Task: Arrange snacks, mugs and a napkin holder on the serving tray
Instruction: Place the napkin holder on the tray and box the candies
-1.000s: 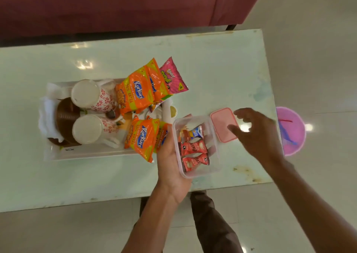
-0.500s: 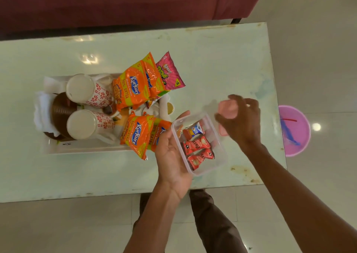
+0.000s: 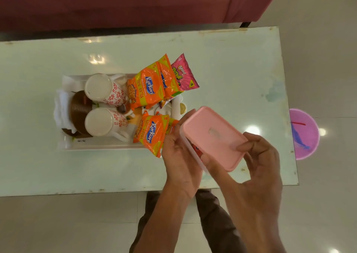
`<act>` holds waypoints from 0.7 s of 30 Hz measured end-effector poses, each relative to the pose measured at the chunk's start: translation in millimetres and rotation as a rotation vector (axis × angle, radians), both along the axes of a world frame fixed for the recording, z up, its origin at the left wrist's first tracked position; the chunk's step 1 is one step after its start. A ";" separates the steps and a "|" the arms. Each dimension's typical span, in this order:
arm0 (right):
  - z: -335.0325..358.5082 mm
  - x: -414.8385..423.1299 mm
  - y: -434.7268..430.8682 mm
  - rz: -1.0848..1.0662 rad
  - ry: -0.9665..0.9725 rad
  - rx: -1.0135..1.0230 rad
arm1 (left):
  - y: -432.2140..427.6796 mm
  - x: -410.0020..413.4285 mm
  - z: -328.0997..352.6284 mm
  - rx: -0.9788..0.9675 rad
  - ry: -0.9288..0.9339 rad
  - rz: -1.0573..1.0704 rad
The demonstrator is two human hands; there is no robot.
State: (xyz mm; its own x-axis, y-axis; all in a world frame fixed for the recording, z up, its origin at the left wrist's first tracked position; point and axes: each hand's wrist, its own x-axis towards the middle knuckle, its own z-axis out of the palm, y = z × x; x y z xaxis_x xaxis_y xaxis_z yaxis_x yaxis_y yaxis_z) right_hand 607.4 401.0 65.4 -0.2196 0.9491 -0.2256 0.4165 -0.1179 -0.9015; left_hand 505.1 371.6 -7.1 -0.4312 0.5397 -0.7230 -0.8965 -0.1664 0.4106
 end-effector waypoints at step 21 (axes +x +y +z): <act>5.7 -54.7 -25.8 0.064 0.215 -0.445 | -37.9 -66.9 41.6 0.153 0.065 0.010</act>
